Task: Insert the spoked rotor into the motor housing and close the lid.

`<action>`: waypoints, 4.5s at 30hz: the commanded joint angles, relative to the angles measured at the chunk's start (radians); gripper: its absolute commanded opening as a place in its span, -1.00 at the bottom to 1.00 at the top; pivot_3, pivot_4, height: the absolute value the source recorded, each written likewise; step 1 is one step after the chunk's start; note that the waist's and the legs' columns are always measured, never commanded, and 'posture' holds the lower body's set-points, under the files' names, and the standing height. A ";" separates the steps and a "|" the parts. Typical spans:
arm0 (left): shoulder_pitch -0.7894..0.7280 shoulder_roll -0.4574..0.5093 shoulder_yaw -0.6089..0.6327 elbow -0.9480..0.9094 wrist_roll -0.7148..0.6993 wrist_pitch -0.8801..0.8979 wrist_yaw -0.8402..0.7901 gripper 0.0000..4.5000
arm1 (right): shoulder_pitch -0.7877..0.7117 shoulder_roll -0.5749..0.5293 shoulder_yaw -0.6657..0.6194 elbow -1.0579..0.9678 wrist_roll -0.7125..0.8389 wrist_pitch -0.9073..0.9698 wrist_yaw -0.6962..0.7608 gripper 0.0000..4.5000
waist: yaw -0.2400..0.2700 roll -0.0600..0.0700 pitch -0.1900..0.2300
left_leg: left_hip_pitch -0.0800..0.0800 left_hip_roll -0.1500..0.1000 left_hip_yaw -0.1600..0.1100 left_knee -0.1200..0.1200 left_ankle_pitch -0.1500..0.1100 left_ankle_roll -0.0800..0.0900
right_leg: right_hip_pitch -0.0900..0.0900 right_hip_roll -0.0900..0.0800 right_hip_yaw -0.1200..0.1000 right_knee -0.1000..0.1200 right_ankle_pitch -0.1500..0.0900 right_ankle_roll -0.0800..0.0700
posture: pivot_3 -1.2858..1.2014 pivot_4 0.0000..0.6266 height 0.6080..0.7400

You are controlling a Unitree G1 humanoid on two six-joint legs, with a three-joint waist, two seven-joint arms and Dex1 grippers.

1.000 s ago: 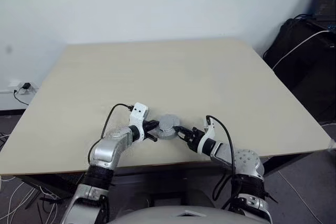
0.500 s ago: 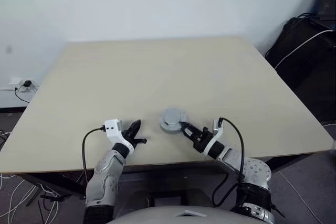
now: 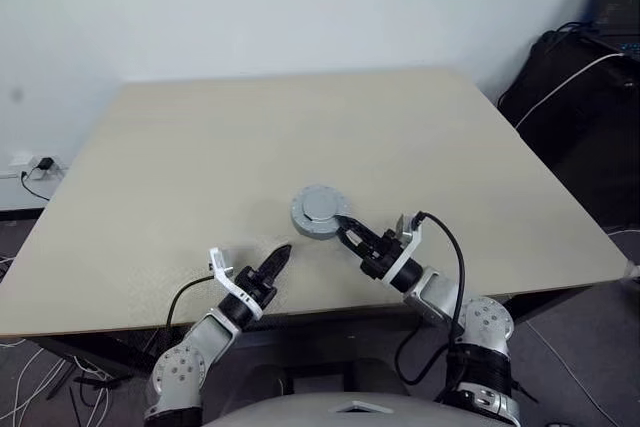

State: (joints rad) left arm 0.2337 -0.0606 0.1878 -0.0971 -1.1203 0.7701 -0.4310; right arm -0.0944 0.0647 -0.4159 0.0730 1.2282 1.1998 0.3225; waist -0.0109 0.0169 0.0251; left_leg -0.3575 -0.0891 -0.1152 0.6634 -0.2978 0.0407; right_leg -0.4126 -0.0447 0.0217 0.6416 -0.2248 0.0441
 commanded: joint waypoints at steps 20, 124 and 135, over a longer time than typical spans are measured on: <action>0.043 -0.082 -0.075 -0.041 -0.189 -0.082 0.004 0.99 | 0.045 -0.006 0.145 -0.039 0.045 0.081 -0.007 -0.45 | 0.001 0.000 0.000 | 0.000 0.000 0.000 0.000 0.000 -0.001 | 0.000 0.000 0.000 0.000 0.001 -0.003 | 0.03 -1.00 1.00; -0.092 0.100 -0.256 0.182 1.084 -0.869 0.463 0.98 | 0.313 -0.119 0.507 -0.100 -1.179 -1.239 -0.168 1.00 | 0.042 -0.012 -0.009 | 0.030 0.005 0.005 -0.002 -0.004 -0.010 | 0.021 0.005 0.005 0.002 -0.003 -0.002 | 0.03 -1.00 1.00; -0.046 0.069 -0.269 0.324 1.192 -1.208 0.509 0.98 | 0.372 -0.090 0.445 -0.027 -1.223 -1.504 -0.278 1.00 | 0.046 -0.009 -0.006 | 0.028 0.005 0.005 -0.003 -0.005 -0.009 | 0.020 0.004 0.003 0.001 -0.004 -0.002 | 0.03 -1.00 1.00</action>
State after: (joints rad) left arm 0.2004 0.0170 -0.0806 0.2328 0.0680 -0.3844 0.0771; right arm 0.2759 -0.0250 0.0332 0.0558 0.0096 -0.2422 0.0415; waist 0.0347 0.0080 0.0192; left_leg -0.3297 -0.0844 -0.1102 0.6608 -0.3026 0.0319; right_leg -0.3926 -0.0408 0.0244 0.6426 -0.2284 0.0427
